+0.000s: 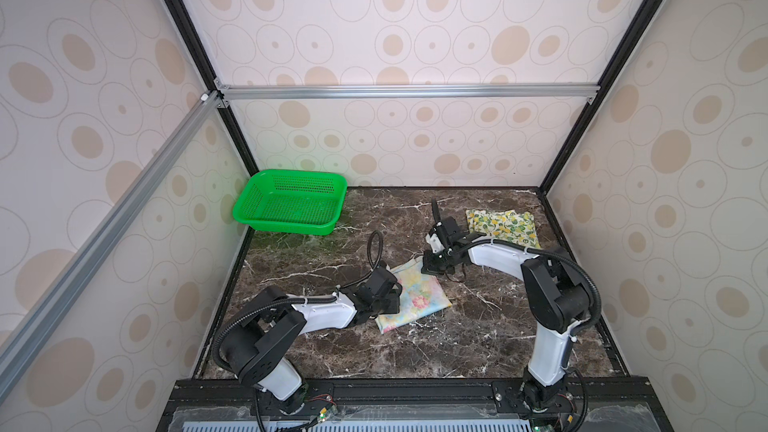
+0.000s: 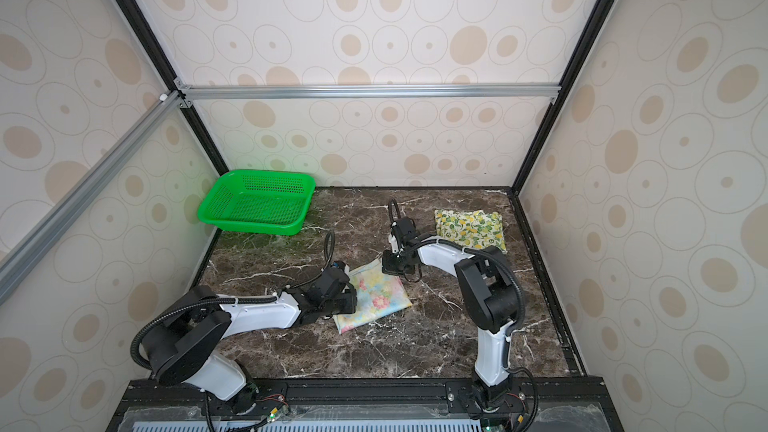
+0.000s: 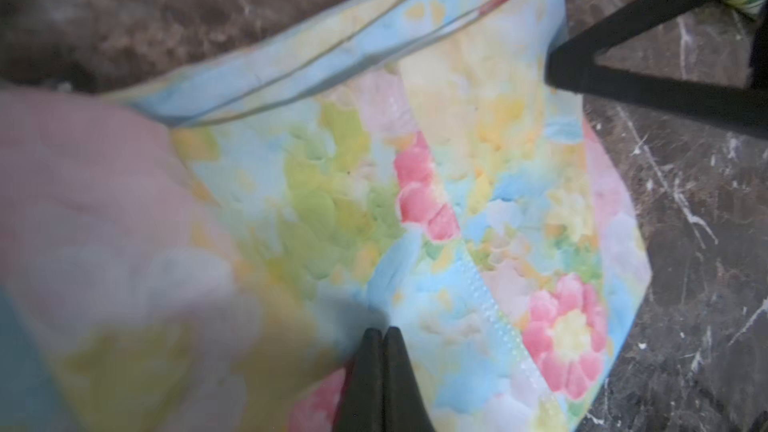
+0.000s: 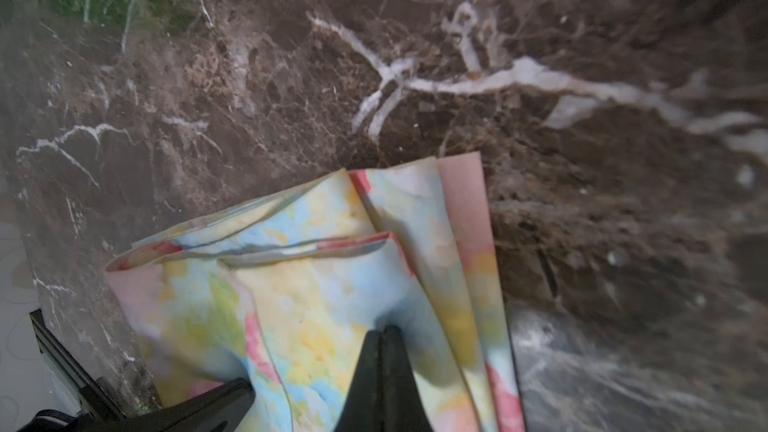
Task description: Fold and stack the skirts
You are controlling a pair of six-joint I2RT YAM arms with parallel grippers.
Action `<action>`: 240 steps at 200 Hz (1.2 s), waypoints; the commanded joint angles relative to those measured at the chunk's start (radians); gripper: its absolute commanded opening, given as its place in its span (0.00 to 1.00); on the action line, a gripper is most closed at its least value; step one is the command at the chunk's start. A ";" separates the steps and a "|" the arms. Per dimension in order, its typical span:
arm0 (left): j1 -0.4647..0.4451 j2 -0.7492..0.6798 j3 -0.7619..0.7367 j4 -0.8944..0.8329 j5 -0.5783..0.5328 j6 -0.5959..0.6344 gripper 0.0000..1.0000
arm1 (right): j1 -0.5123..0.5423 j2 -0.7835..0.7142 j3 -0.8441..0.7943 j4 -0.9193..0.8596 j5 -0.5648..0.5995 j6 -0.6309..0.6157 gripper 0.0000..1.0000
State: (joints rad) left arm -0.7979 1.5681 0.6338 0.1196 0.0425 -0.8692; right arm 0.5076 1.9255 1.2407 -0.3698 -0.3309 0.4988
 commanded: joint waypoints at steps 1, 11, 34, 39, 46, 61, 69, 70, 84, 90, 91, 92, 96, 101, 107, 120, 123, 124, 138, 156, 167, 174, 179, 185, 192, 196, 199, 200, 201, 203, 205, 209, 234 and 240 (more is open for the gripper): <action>-0.004 0.004 -0.005 0.004 -0.015 -0.071 0.00 | -0.005 0.031 0.030 -0.007 -0.024 -0.028 0.00; -0.004 0.002 0.002 -0.021 -0.026 -0.064 0.00 | -0.011 0.035 0.016 0.002 -0.020 -0.019 0.00; 0.001 0.003 0.027 -0.112 -0.068 -0.034 0.00 | -0.035 0.013 -0.041 0.029 -0.010 0.008 0.00; 0.002 0.003 0.032 -0.130 -0.080 -0.026 0.00 | -0.040 0.006 -0.054 0.031 -0.007 0.014 0.00; 0.006 0.003 0.041 -0.156 -0.096 -0.015 0.00 | -0.047 -0.006 -0.076 0.035 -0.004 0.020 0.00; 0.020 0.001 0.052 -0.198 -0.121 0.008 0.00 | -0.055 -0.039 -0.119 0.038 0.008 0.033 0.00; 0.029 -0.002 0.055 -0.213 -0.134 0.017 0.00 | -0.057 -0.055 -0.143 0.041 0.009 0.038 0.00; 0.030 -0.002 0.055 -0.215 -0.136 0.018 0.00 | -0.057 -0.058 -0.146 0.042 0.009 0.039 0.00; 0.050 -0.008 0.053 -0.228 -0.152 0.034 0.00 | -0.055 -0.080 -0.188 0.052 0.000 0.055 0.00; 0.060 -0.009 0.053 -0.233 -0.157 0.037 0.00 | -0.056 -0.090 -0.211 0.067 -0.008 0.071 0.00; 0.062 -0.010 0.053 -0.234 -0.157 0.039 0.00 | -0.056 -0.090 -0.214 0.070 -0.009 0.073 0.00; 0.063 -0.010 0.053 -0.234 -0.157 0.040 0.00 | -0.055 -0.092 -0.218 0.072 -0.013 0.075 0.00; 0.070 -0.010 0.053 -0.235 -0.159 0.044 0.00 | -0.055 -0.098 -0.234 0.084 -0.020 0.084 0.00; 0.077 -0.010 0.053 -0.235 -0.159 0.052 0.00 | -0.055 -0.105 -0.251 0.096 -0.033 0.097 0.00; 0.085 -0.007 0.057 -0.236 -0.163 0.059 0.00 | -0.054 -0.115 -0.272 0.103 -0.037 0.110 0.00; 0.098 -0.001 0.066 -0.250 -0.174 0.073 0.00 | -0.048 -0.144 -0.307 0.110 -0.040 0.128 0.00; 0.100 0.000 0.068 -0.251 -0.177 0.077 0.00 | -0.046 -0.152 -0.315 0.111 -0.040 0.131 0.00; 0.100 0.000 0.069 -0.251 -0.177 0.078 0.00 | -0.046 -0.155 -0.318 0.111 -0.041 0.131 0.00; 0.107 0.004 0.082 -0.261 -0.190 0.094 0.00 | -0.030 -0.191 -0.339 0.110 -0.042 0.136 0.00; 0.109 -0.001 0.105 -0.261 -0.202 0.119 0.00 | -0.020 -0.233 -0.333 0.082 -0.038 0.132 0.00; 0.107 -0.026 0.094 -0.221 -0.188 0.136 0.00 | -0.020 -0.266 -0.321 0.066 -0.035 0.126 0.00; 0.106 -0.048 0.080 -0.189 -0.170 0.143 0.00 | -0.021 -0.282 -0.307 0.050 -0.033 0.117 0.00; 0.106 -0.065 0.071 -0.166 -0.157 0.148 0.00 | -0.022 -0.292 -0.294 0.038 -0.033 0.108 0.00; 0.106 -0.082 0.063 -0.145 -0.147 0.151 0.00 | -0.024 -0.300 -0.276 0.020 -0.034 0.098 0.00; 0.104 -0.101 0.060 -0.130 -0.140 0.154 0.00 | -0.024 -0.306 -0.254 -0.006 -0.036 0.084 0.00; 0.103 -0.108 0.058 -0.124 -0.136 0.156 0.00 | -0.024 -0.310 -0.243 -0.019 -0.038 0.078 0.00; 0.100 -0.114 0.059 -0.122 -0.134 0.158 0.00 | -0.025 -0.313 -0.236 -0.030 -0.038 0.073 0.01; 0.099 -0.115 0.059 -0.122 -0.133 0.159 0.00 | -0.026 -0.313 -0.234 -0.033 -0.038 0.072 0.02; 0.099 -0.117 0.059 -0.122 -0.131 0.160 0.00 | -0.026 -0.313 -0.230 -0.037 -0.039 0.071 0.02; 0.098 -0.120 0.059 -0.120 -0.130 0.162 0.00 | -0.026 -0.316 -0.226 -0.044 -0.039 0.069 0.04; 0.098 -0.123 0.061 -0.120 -0.129 0.163 0.00 | -0.028 -0.317 -0.223 -0.051 -0.039 0.066 0.07; 0.094 -0.126 0.064 -0.120 -0.126 0.165 0.00 | -0.028 -0.321 -0.218 -0.062 -0.040 0.063 0.13; 0.065 -0.126 0.080 -0.098 -0.084 0.175 0.00 | -0.031 -0.365 -0.241 -0.093 -0.065 0.061 0.39; 0.055 -0.121 0.085 -0.087 -0.075 0.176 0.00 | -0.031 -0.380 -0.257 -0.095 -0.066 0.063 0.41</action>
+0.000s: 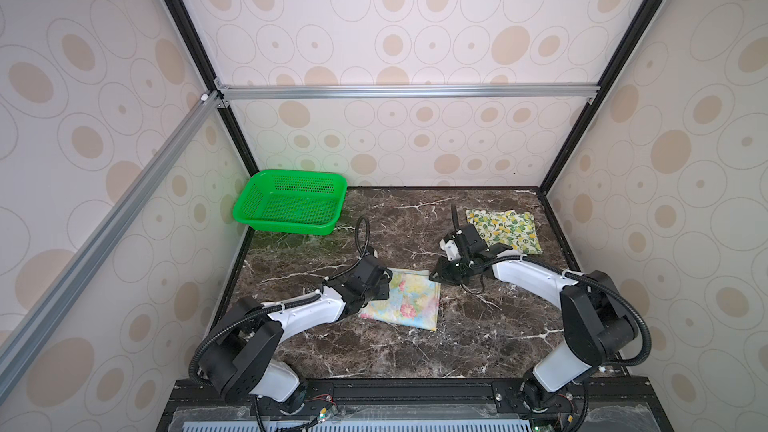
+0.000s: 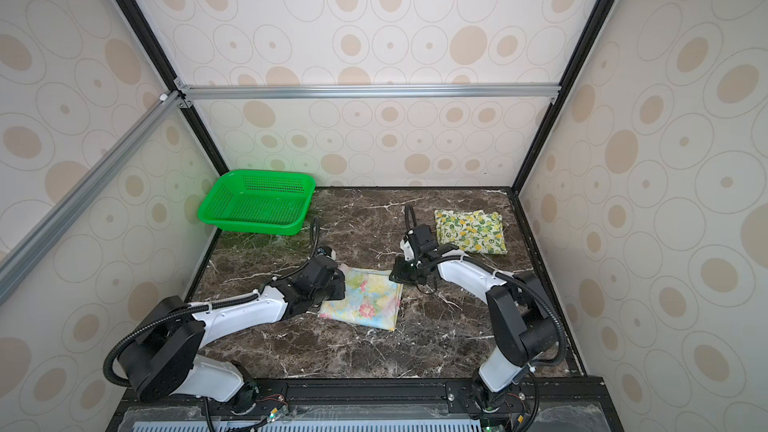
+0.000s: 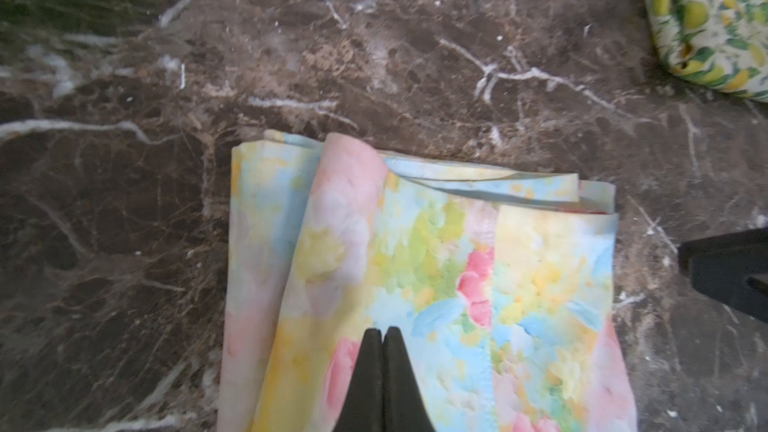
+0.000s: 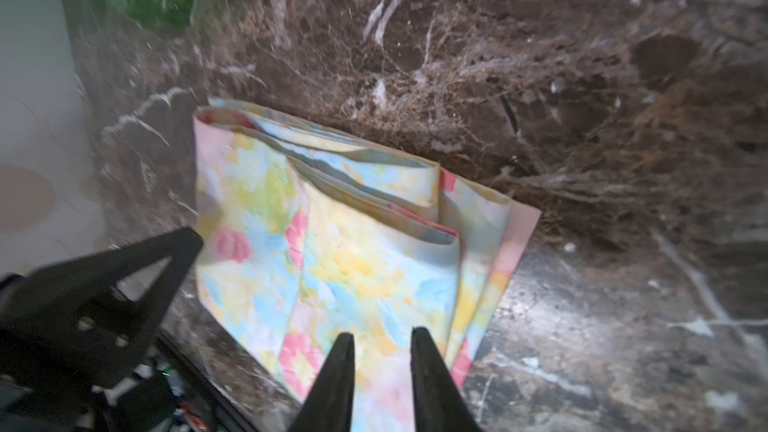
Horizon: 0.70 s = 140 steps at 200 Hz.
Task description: Fold and stack the skirts
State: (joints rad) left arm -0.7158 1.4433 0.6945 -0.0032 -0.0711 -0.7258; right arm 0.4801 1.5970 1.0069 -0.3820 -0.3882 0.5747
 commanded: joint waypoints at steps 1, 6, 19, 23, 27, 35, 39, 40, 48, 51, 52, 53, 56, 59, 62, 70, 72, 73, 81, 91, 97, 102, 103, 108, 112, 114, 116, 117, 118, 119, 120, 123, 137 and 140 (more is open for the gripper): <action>-0.029 0.004 0.024 0.037 0.040 0.032 0.00 | -0.003 -0.052 -0.025 -0.083 -0.010 -0.012 0.41; -0.038 0.009 0.027 0.048 0.048 0.034 0.00 | -0.003 -0.063 -0.038 -0.086 -0.011 -0.008 0.43; -0.057 0.026 0.034 0.080 0.070 0.033 0.00 | -0.005 -0.087 -0.072 -0.090 -0.017 0.001 0.46; -0.062 0.032 0.035 0.093 0.075 0.031 0.00 | -0.006 -0.095 -0.082 -0.088 -0.019 0.007 0.47; -0.068 0.039 0.037 0.106 0.085 0.028 0.00 | -0.006 -0.102 -0.094 -0.084 -0.024 0.013 0.48; -0.073 0.052 0.039 0.125 0.102 0.023 0.00 | -0.005 -0.115 -0.120 -0.067 -0.037 0.029 0.49; -0.079 0.060 0.041 0.138 0.110 0.021 0.00 | -0.005 -0.121 -0.131 -0.062 -0.041 0.034 0.50; -0.081 0.061 0.041 0.140 0.111 0.020 0.00 | -0.006 -0.123 -0.133 -0.060 -0.042 0.036 0.50; -0.088 0.076 0.044 0.152 0.123 0.020 0.00 | -0.005 -0.132 -0.152 -0.055 -0.048 0.044 0.51; -0.092 0.082 0.046 0.156 0.127 0.020 0.00 | -0.006 -0.135 -0.158 -0.052 -0.050 0.046 0.51; -0.093 0.084 0.047 0.157 0.128 0.020 0.00 | -0.005 -0.136 -0.160 -0.052 -0.051 0.047 0.52; -0.094 0.087 0.048 0.158 0.129 0.020 0.00 | -0.005 -0.137 -0.162 -0.051 -0.052 0.048 0.52; -0.097 0.092 0.051 0.161 0.131 0.021 0.00 | -0.006 -0.139 -0.168 -0.050 -0.052 0.050 0.52; -0.100 0.098 0.054 0.161 0.133 0.022 0.00 | -0.005 -0.142 -0.173 -0.049 -0.053 0.052 0.53; -0.102 0.105 0.058 0.162 0.134 0.024 0.00 | -0.005 -0.144 -0.178 -0.050 -0.054 0.056 0.53; -0.108 0.122 0.067 0.163 0.141 0.026 0.00 | -0.006 -0.150 -0.194 -0.041 -0.060 0.065 0.54; -0.110 0.126 0.070 0.165 0.144 0.027 0.00 | -0.005 -0.150 -0.198 -0.037 -0.062 0.067 0.55; -0.110 0.127 0.071 0.166 0.144 0.027 0.00 | -0.005 -0.152 -0.201 -0.034 -0.063 0.069 0.55; -0.117 0.143 0.079 0.172 0.152 0.026 0.00 | -0.005 -0.158 -0.217 -0.019 -0.070 0.080 0.56; -0.124 0.158 0.088 0.180 0.162 0.024 0.00 | -0.005 -0.160 -0.230 -0.012 -0.075 0.088 0.57; -0.127 0.168 0.093 0.187 0.167 0.022 0.00 | -0.005 -0.161 -0.235 -0.008 -0.077 0.090 0.58; -0.130 0.174 0.097 0.190 0.171 0.022 0.00 | -0.006 -0.161 -0.238 -0.007 -0.077 0.090 0.58; -0.130 0.176 0.098 0.190 0.172 0.022 0.00 | -0.005 -0.160 -0.239 -0.007 -0.077 0.091 0.58; -0.134 0.183 0.101 0.193 0.174 0.022 0.00 | -0.005 -0.160 -0.242 -0.005 -0.078 0.092 0.58; -0.135 0.188 0.104 0.193 0.174 0.021 0.00 | -0.006 -0.161 -0.245 -0.002 -0.078 0.095 0.58; -0.137 0.190 0.106 0.195 0.174 0.020 0.00 | -0.005 -0.160 -0.247 0.000 -0.079 0.096 0.58; -0.138 0.192 0.107 0.197 0.174 0.020 0.00 | -0.006 -0.161 -0.250 0.004 -0.080 0.097 0.58; -0.138 0.194 0.107 0.198 0.174 0.020 0.00 | -0.005 -0.160 -0.251 0.006 -0.080 0.098 0.59; -0.140 0.195 0.108 0.199 0.174 0.020 0.00 | -0.005 -0.160 -0.252 0.008 -0.080 0.098 0.58; -0.140 0.196 0.108 0.200 0.175 0.021 0.00 | -0.005 -0.160 -0.253 0.009 -0.082 0.099 0.58; -0.140 0.198 0.108 0.200 0.176 0.020 0.00 | -0.006 -0.159 -0.253 0.011 -0.083 0.100 0.59; -0.141 0.201 0.110 0.201 0.178 0.020 0.00 | -0.005 -0.159 -0.257 0.016 -0.086 0.103 0.59; -0.145 0.220 0.118 0.205 0.187 0.018 0.00 | -0.005 -0.152 -0.272 0.037 -0.090 0.116 0.59; -0.146 0.224 0.118 0.206 0.188 0.019 0.00 | -0.005 -0.151 -0.276 0.041 -0.092 0.118 0.58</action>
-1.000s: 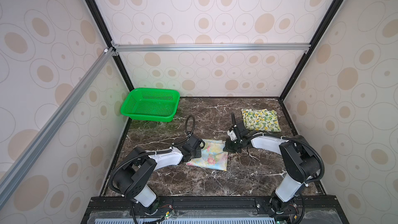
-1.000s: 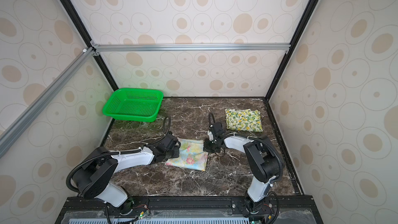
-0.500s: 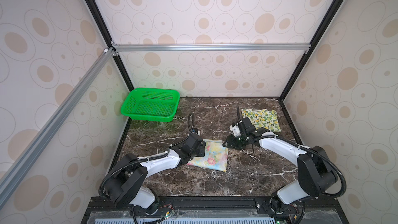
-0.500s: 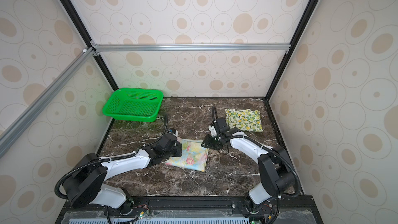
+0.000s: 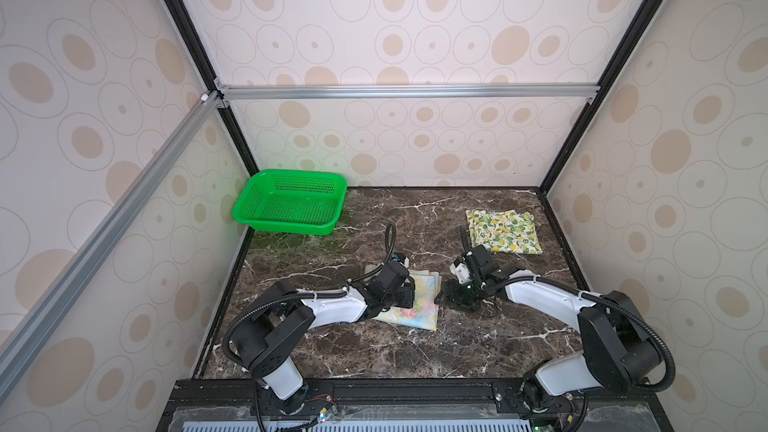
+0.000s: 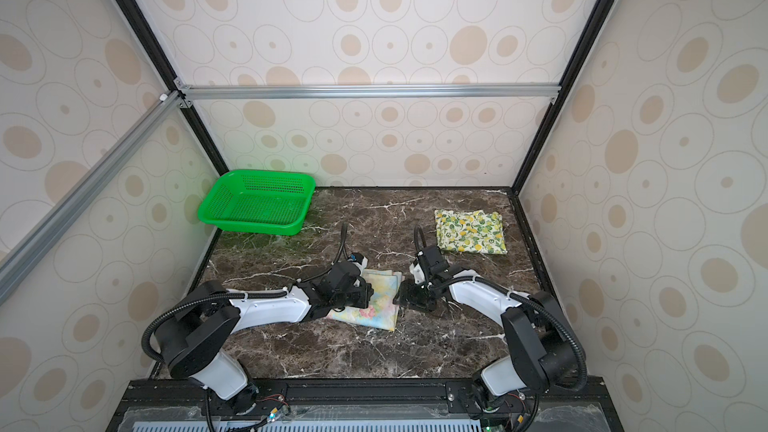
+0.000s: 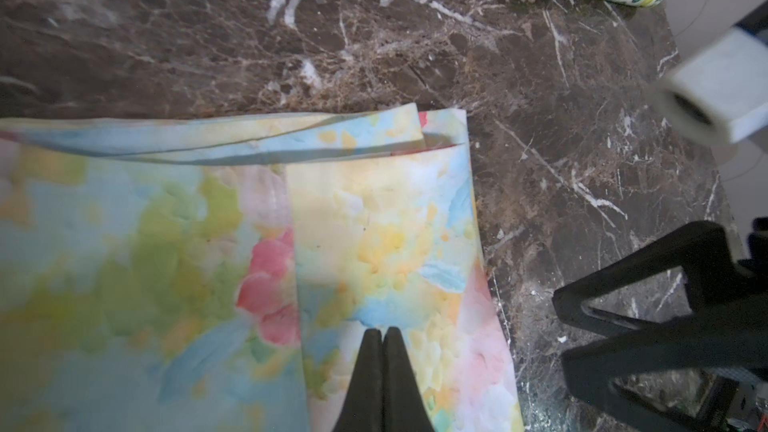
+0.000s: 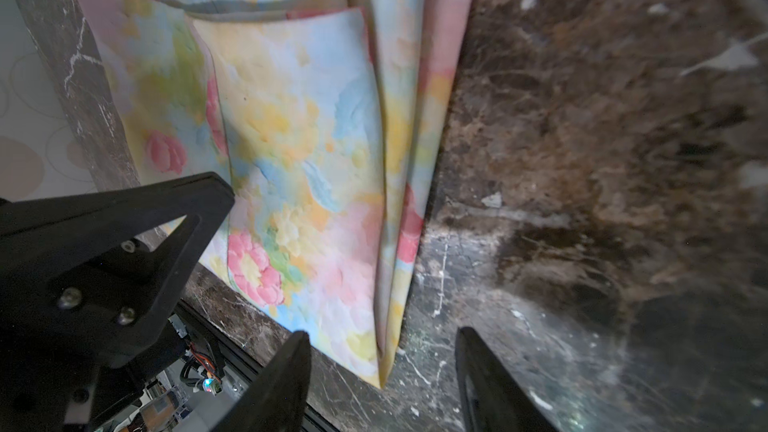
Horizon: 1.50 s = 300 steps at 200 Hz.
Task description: Fold and stack the skirts
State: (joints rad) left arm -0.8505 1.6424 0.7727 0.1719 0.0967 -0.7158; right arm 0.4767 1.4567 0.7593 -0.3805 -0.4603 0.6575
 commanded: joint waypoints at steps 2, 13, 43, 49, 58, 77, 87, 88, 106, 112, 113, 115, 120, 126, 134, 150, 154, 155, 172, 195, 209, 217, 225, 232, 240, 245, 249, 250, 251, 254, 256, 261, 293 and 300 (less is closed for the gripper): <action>-0.012 0.027 0.040 0.031 0.020 0.009 0.00 | -0.002 -0.009 -0.030 0.044 -0.021 0.037 0.58; -0.013 0.041 0.039 0.035 0.018 0.010 0.00 | -0.002 -0.003 -0.040 0.057 -0.023 0.046 0.58; -0.014 0.053 0.023 0.048 0.012 0.001 0.00 | -0.001 0.009 -0.061 0.101 -0.029 0.066 0.58; -0.015 0.053 0.020 0.049 0.012 0.001 0.00 | -0.001 0.011 -0.064 0.107 -0.029 0.068 0.58; -0.015 0.057 0.019 0.049 0.012 0.001 0.00 | -0.001 0.014 -0.065 0.111 -0.025 0.067 0.58; -0.016 0.065 0.013 0.049 0.012 0.000 0.00 | -0.002 0.028 -0.066 0.122 -0.021 0.071 0.56; -0.017 0.068 0.010 0.053 0.012 -0.002 0.00 | -0.001 0.034 -0.069 0.132 -0.024 0.075 0.56; -0.017 0.068 0.010 0.052 0.012 -0.004 0.00 | -0.001 0.035 -0.069 0.134 -0.023 0.076 0.56; -0.019 0.074 -0.002 0.061 0.013 -0.012 0.00 | -0.002 0.043 -0.077 0.150 -0.014 0.083 0.54; -0.021 0.078 -0.004 0.063 0.014 -0.014 0.00 | -0.001 0.047 -0.078 0.153 -0.012 0.085 0.53; -0.021 0.078 -0.004 0.063 0.014 -0.014 0.00 | -0.002 0.048 -0.078 0.153 -0.012 0.085 0.53; -0.021 0.080 -0.004 0.065 0.015 -0.015 0.00 | -0.002 0.049 -0.078 0.154 -0.012 0.085 0.53; -0.021 0.083 -0.006 0.065 0.016 -0.017 0.00 | -0.002 0.053 -0.078 0.156 -0.012 0.086 0.52; -0.022 0.087 -0.008 0.066 0.017 -0.020 0.00 | -0.001 0.056 -0.078 0.162 -0.013 0.088 0.52; -0.024 0.091 -0.010 0.067 0.017 -0.021 0.00 | -0.002 0.062 -0.078 0.167 -0.014 0.088 0.51; -0.027 0.094 -0.015 0.074 0.016 -0.025 0.00 | -0.002 0.073 -0.077 0.166 -0.005 0.088 0.50; -0.027 0.095 -0.015 0.074 0.015 -0.026 0.00 | -0.002 0.075 -0.078 0.167 -0.005 0.087 0.50; -0.027 0.095 -0.015 0.075 0.015 -0.026 0.00 | -0.002 0.076 -0.078 0.167 -0.005 0.087 0.50; -0.028 0.099 -0.019 0.074 0.015 -0.026 0.00 | -0.002 0.086 -0.080 0.172 -0.006 0.088 0.47; -0.032 0.100 -0.022 0.074 0.012 -0.029 0.00 | -0.002 0.094 -0.086 0.182 -0.005 0.089 0.44; -0.032 0.101 -0.021 0.074 0.012 -0.032 0.00 | -0.003 0.100 -0.089 0.187 -0.005 0.094 0.44; -0.032 0.101 -0.020 0.074 0.012 -0.032 0.00 | -0.001 0.105 -0.090 0.196 -0.007 0.099 0.44; -0.033 0.102 -0.019 0.075 0.014 -0.032 0.00 | -0.002 0.109 -0.094 0.204 -0.009 0.103 0.44; -0.033 0.105 -0.017 0.074 0.013 -0.034 0.00 | -0.002 0.112 -0.096 0.212 -0.013 0.106 0.44; -0.033 0.105 -0.018 0.075 0.014 -0.036 0.00 | -0.001 0.118 -0.097 0.217 -0.015 0.108 0.44; -0.033 0.106 -0.018 0.074 0.014 -0.037 0.00 | -0.001 0.122 -0.097 0.218 -0.016 0.109 0.44; -0.033 0.106 -0.017 0.074 0.014 -0.037 0.00 | 0.000 0.125 -0.096 0.218 -0.017 0.110 0.44; -0.033 0.106 -0.018 0.074 0.013 -0.038 0.00 | 0.000 0.125 -0.096 0.218 -0.017 0.109 0.44; -0.033 0.106 -0.018 0.074 0.013 -0.038 0.00 | 0.000 0.127 -0.096 0.218 -0.018 0.109 0.44; -0.033 0.106 -0.018 0.075 0.014 -0.039 0.00 | -0.001 0.130 -0.095 0.218 -0.018 0.109 0.45; -0.032 0.106 -0.017 0.075 0.014 -0.038 0.00 | 0.000 0.131 -0.095 0.218 -0.018 0.109 0.45; -0.033 0.107 -0.016 0.074 0.014 -0.040 0.00 | 0.000 0.136 -0.095 0.221 -0.020 0.109 0.46; -0.033 0.108 -0.016 0.074 0.014 -0.043 0.00 | -0.001 0.153 -0.095 0.239 -0.028 0.117 0.48; -0.033 0.108 -0.014 0.074 0.014 -0.043 0.00 | -0.001 0.157 -0.095 0.243 -0.029 0.120 0.49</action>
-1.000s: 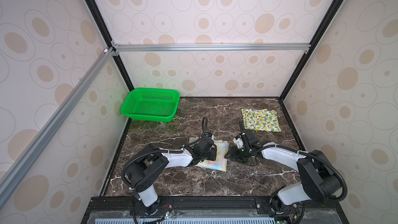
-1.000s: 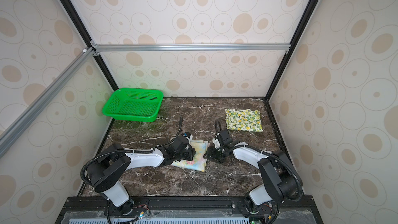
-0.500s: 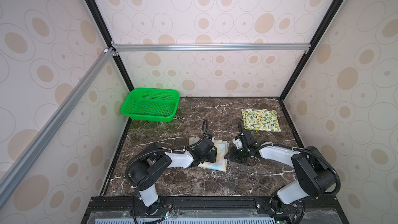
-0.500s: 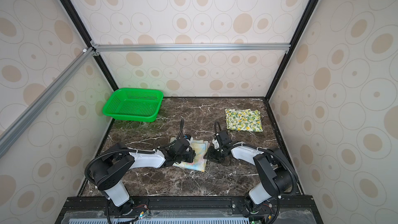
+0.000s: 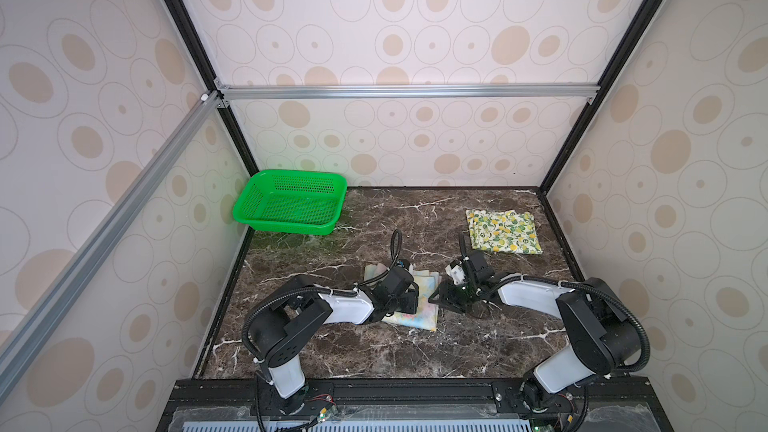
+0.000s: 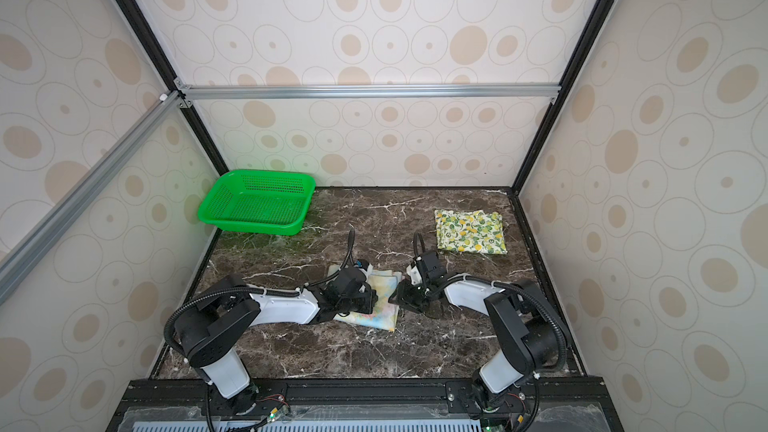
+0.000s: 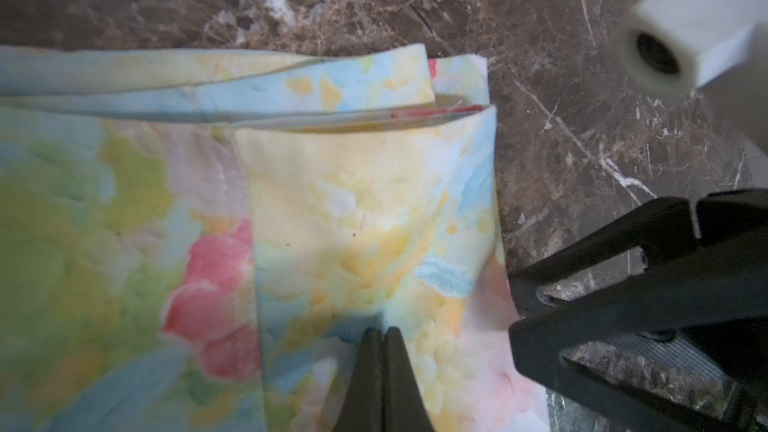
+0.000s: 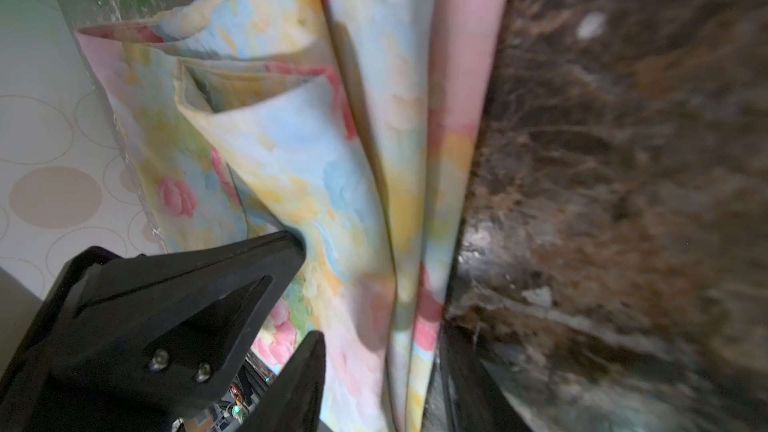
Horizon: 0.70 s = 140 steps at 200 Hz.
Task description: Fold and stack the skirts
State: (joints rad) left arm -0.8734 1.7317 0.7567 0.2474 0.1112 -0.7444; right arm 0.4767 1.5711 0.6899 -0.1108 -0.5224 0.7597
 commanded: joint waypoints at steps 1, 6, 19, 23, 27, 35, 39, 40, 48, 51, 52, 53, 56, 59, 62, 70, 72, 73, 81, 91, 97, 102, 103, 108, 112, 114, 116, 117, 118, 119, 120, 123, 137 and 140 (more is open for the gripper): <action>-0.010 0.019 0.001 -0.001 -0.002 -0.015 0.00 | 0.000 0.042 -0.025 -0.026 0.032 0.017 0.49; -0.010 0.019 0.001 -0.002 -0.003 -0.015 0.00 | 0.001 0.046 -0.026 -0.020 0.030 0.019 0.49; -0.010 0.017 0.001 -0.001 -0.002 -0.016 0.00 | 0.002 0.054 -0.024 -0.014 0.030 0.023 0.49; -0.010 0.017 0.000 -0.001 -0.002 -0.016 0.00 | 0.002 0.058 -0.027 -0.011 0.029 0.026 0.49; -0.010 0.017 0.002 -0.002 -0.002 -0.016 0.00 | 0.001 0.061 -0.026 -0.007 0.026 0.027 0.49; -0.010 0.017 0.002 -0.002 -0.002 -0.016 0.00 | 0.002 0.067 -0.027 0.000 0.024 0.033 0.50; -0.010 0.017 0.001 -0.003 -0.004 -0.016 0.00 | 0.002 0.070 -0.027 0.005 0.024 0.036 0.50; -0.009 0.016 0.002 -0.002 -0.004 -0.016 0.00 | 0.002 0.071 -0.027 0.007 0.024 0.037 0.50; -0.010 0.016 0.001 -0.005 -0.005 -0.016 0.00 | 0.002 0.077 -0.029 0.019 0.021 0.044 0.50; -0.010 0.015 0.001 -0.005 -0.004 -0.016 0.00 | 0.002 0.080 -0.029 0.025 0.018 0.047 0.50; -0.010 0.015 0.001 -0.006 -0.004 -0.016 0.00 | 0.002 0.081 -0.030 0.027 0.018 0.048 0.50; -0.010 0.015 0.002 -0.005 -0.004 -0.016 0.00 | 0.002 0.083 -0.031 0.028 0.017 0.049 0.50; -0.010 0.015 0.003 -0.006 -0.004 -0.016 0.00 | 0.004 0.085 -0.032 0.034 0.015 0.052 0.50; -0.009 0.015 0.003 -0.007 -0.004 -0.016 0.00 | 0.005 0.087 -0.031 0.039 0.013 0.054 0.50; -0.010 0.015 0.003 -0.007 -0.005 -0.015 0.00 | 0.004 0.091 -0.031 0.045 0.012 0.056 0.50; -0.010 0.016 0.003 -0.008 -0.004 -0.015 0.00 | 0.006 0.101 -0.031 0.059 0.006 0.065 0.49; -0.010 0.017 0.004 -0.008 -0.004 -0.015 0.00 | 0.006 0.102 -0.032 0.063 0.005 0.067 0.49; -0.010 0.017 0.003 -0.008 -0.004 -0.015 0.00 | 0.007 0.103 -0.031 0.065 0.004 0.068 0.48; -0.010 0.018 0.006 -0.011 -0.004 -0.013 0.00 | 0.008 0.110 -0.030 0.076 -0.002 0.074 0.44; -0.010 0.019 0.010 -0.014 -0.004 -0.012 0.00 | 0.007 0.117 -0.030 0.087 -0.002 0.080 0.38; -0.009 0.019 0.010 -0.018 -0.005 -0.012 0.00 | 0.007 0.119 -0.033 0.093 -0.002 0.084 0.34; -0.010 0.017 0.009 -0.019 -0.005 -0.011 0.00 | 0.008 0.119 -0.032 0.095 -0.003 0.085 0.30; -0.010 0.017 0.009 -0.019 -0.005 -0.011 0.00 | 0.007 0.119 -0.032 0.095 -0.003 0.085 0.29; -0.011 0.016 0.010 -0.019 -0.005 -0.010 0.00 | 0.008 0.119 -0.031 0.093 -0.002 0.084 0.28; -0.010 0.016 0.009 -0.019 -0.006 -0.011 0.00 | 0.008 0.118 -0.030 0.090 -0.001 0.082 0.28; -0.010 0.016 0.008 -0.020 -0.007 -0.011 0.00 | 0.007 0.116 -0.030 0.088 0.000 0.081 0.28; -0.010 0.015 0.007 -0.021 -0.008 -0.010 0.00 | 0.008 0.116 -0.031 0.085 0.002 0.080 0.28; -0.011 0.014 0.008 -0.021 -0.007 -0.010 0.00 | 0.008 0.115 -0.030 0.082 0.002 0.079 0.28; -0.011 0.014 0.009 -0.021 -0.007 -0.011 0.00 | 0.008 0.115 -0.029 0.081 0.003 0.078 0.28; -0.010 0.013 0.008 -0.020 -0.007 -0.011 0.00 | 0.008 0.114 -0.029 0.079 0.004 0.077 0.28; -0.010 0.014 0.008 -0.020 -0.008 -0.011 0.00 | 0.007 0.114 -0.029 0.076 0.006 0.076 0.28; -0.011 0.014 0.008 -0.021 -0.008 -0.010 0.00 | 0.008 0.111 -0.028 0.068 0.010 0.074 0.28; -0.011 0.012 0.008 -0.022 -0.010 -0.010 0.00 | 0.009 0.089 -0.027 0.027 0.042 0.057 0.34; -0.010 0.012 0.007 -0.023 -0.010 -0.011 0.00 | 0.008 0.083 -0.027 0.017 0.049 0.052 0.36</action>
State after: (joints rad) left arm -0.8738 1.7317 0.7567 0.2470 0.1104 -0.7464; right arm 0.4786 1.6505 0.6899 0.0292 -0.5797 0.8242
